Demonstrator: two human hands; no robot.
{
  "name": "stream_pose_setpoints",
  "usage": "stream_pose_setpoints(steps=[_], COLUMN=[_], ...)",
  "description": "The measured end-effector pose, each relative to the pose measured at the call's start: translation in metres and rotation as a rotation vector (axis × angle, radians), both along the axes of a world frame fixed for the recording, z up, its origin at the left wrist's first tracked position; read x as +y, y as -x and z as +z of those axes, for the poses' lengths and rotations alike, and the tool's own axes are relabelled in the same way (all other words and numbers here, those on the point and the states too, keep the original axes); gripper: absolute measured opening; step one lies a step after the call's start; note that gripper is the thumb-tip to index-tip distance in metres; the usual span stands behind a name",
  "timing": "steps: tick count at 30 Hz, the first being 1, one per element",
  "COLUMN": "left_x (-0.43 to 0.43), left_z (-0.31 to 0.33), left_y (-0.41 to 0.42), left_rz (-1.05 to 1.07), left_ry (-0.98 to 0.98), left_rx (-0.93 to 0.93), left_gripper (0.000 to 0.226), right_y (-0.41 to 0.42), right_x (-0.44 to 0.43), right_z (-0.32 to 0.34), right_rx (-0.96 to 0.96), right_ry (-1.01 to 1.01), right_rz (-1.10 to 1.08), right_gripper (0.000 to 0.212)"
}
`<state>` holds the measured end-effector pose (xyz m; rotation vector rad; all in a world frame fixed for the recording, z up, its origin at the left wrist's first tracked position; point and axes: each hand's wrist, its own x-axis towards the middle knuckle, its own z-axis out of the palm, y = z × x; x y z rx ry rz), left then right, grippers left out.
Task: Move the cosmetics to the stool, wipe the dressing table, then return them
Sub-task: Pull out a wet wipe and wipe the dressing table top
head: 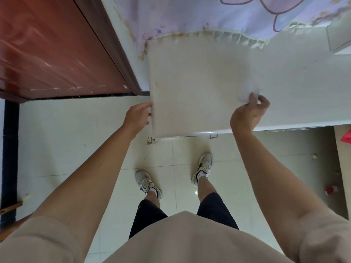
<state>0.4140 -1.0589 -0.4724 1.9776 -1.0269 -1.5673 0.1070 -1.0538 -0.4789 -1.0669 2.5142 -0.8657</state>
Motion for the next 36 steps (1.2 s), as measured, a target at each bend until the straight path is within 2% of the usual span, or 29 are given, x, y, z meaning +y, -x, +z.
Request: stream_pose_setpoints(steps=[2, 4, 6, 10, 13, 15, 17, 19, 21, 23, 25, 27, 31, 36], left_x=[0.004, 0.006, 0.006, 0.005, 0.004, 0.006, 0.010, 0.013, 0.016, 0.018, 0.020, 0.021, 0.032, 0.054], left_z=[-0.001, -0.001, -0.001, 0.002, 0.008, 0.011, 0.012, 0.013, 0.014, 0.016, 0.016, 0.017, 0.015, 0.013], left_y=[0.002, 0.004, 0.005, 0.003, 0.000, -0.003, -0.003, -0.001, 0.004, 0.007, 0.006, 0.001, -0.010, -0.012], left_rz=[0.016, 0.039, 0.067, 0.049, 0.040, 0.034, 0.033, 0.046, 0.077, 0.099, 0.098, 0.076, 0.021, 0.000], left_ry=[0.009, 0.027, 0.027, 0.005, -0.021, -0.034, -0.042, -0.039, -0.032, -0.025, -0.025, -0.029, -0.084, -0.180], left_rx=[0.027, 0.037, 0.044, 0.047, 0.072, 0.079, 0.085, 0.101, 0.120, 0.134, 0.137, 0.136, 0.116, 0.097], left_gripper=[0.050, 0.047, 0.046, 0.044, 0.036, 0.035, 0.034, 0.030, 0.026, 0.024, 0.023, 0.021, 0.037, 0.035], right_y=[0.032, 0.040, 0.015, -0.087, -0.139, -0.137, -0.114, -0.069, -0.024, -0.008, -0.025, -0.060, -0.127, -0.141], right_x=[-0.004, 0.000, 0.006, 0.035, 0.047, 0.041, 0.029, 0.013, 0.002, 0.005, 0.017, 0.029, 0.049, 0.029], right_z=[-0.009, -0.015, -0.020, -0.022, -0.014, -0.003, 0.005, 0.007, 0.006, -0.002, -0.009, -0.015, -0.019, -0.012], right_rx=[0.097, 0.191, 0.240, 0.317, 0.232, 0.137, 0.076, 0.059, 0.092, 0.184, 0.302, 0.369, 0.426, 0.446], right_ry=[-0.274, -0.438, -0.421, -0.262, -0.224, -0.144, 0.006, 0.028, -0.132, -0.386, -0.465, -0.415, -0.377, -0.320], right_rz=[-0.146, -0.067, 0.098, 0.723, 1.115, 1.209, 0.987, 0.554, 0.237, 0.201, 0.335, 0.577, 1.077, 1.441], right_gripper=[0.050, 0.056, 0.059, 0.058, 0.056, 0.051, 0.050, 0.052, 0.059, 0.068, 0.073, 0.076, 0.074, 0.069])
